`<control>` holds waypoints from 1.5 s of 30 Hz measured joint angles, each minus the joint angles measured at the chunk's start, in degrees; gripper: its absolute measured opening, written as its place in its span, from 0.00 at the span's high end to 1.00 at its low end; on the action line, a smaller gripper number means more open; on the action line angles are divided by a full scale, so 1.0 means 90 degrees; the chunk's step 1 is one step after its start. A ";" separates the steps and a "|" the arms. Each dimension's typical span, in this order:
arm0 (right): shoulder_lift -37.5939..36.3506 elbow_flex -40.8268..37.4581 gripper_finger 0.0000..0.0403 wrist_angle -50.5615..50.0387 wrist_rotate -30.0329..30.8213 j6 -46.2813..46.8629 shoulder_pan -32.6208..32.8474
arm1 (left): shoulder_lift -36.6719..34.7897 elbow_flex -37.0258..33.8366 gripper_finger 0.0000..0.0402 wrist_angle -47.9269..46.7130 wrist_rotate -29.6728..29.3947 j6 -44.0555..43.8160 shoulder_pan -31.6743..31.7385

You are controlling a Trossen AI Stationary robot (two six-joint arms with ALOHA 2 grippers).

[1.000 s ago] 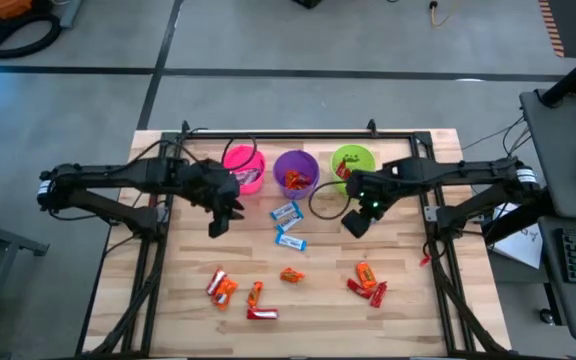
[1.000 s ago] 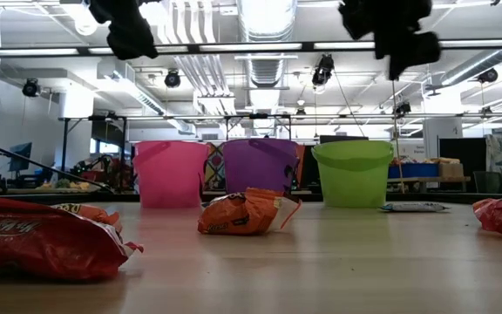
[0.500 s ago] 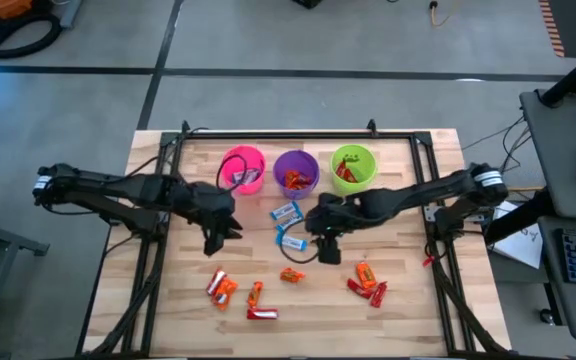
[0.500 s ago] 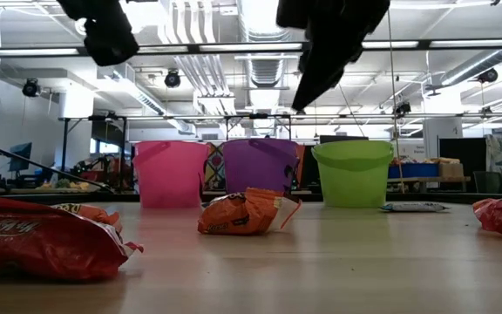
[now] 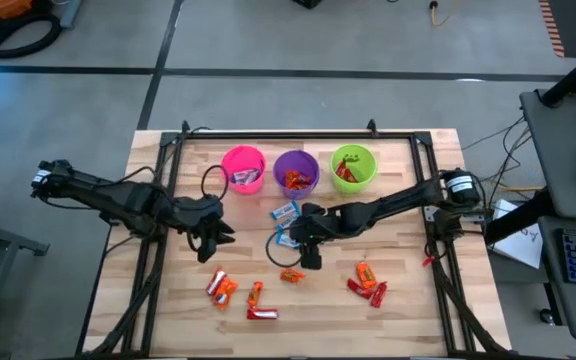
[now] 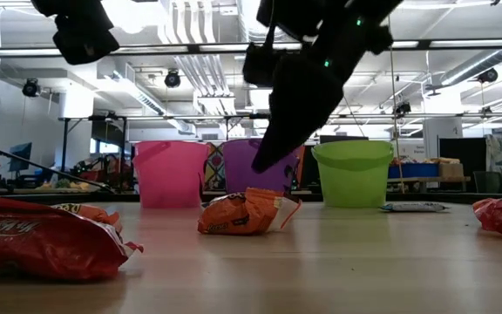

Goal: Organize candy in baskets
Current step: Put the white chocolate into the pink bucket

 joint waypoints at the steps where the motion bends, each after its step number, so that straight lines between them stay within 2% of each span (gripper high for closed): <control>1: 0.0065 -0.0020 0.51 0.0116 -0.0003 -0.0039 -0.0001 | -0.0018 0.0000 0.73 0.0004 -0.0050 -0.0003 -0.0002; 6: 0.0432 -0.0061 0.51 0.0343 0.0018 -0.0006 0.0002 | -0.0040 -0.0003 0.73 -0.0001 -0.0125 -0.0027 0.0001; 10: 0.0624 -0.0112 0.51 0.0292 0.0559 0.0341 0.0001 | -0.0037 -0.0003 0.73 -0.0001 -0.0125 -0.0094 0.0001; 19: 0.0627 -0.0261 0.53 0.0498 0.0573 0.0669 -0.0001 | -0.0014 -0.0007 0.73 -0.0008 -0.0132 -0.0123 0.0001; 28: 0.0607 -0.0555 0.70 0.0764 0.0142 0.1029 -0.0017 | 0.0014 -0.0012 0.73 0.0001 -0.0193 -0.0120 0.0001; 35: 0.0598 -0.0552 0.84 0.0832 0.0079 0.1095 -0.0015 | 0.0201 -0.0014 0.73 0.0107 -0.0244 -0.0072 0.0003; 45: 0.0403 -0.0352 0.98 0.0691 0.0080 0.0926 -0.0014 | 0.0415 -0.0015 0.73 0.0548 -0.0241 0.0100 0.0001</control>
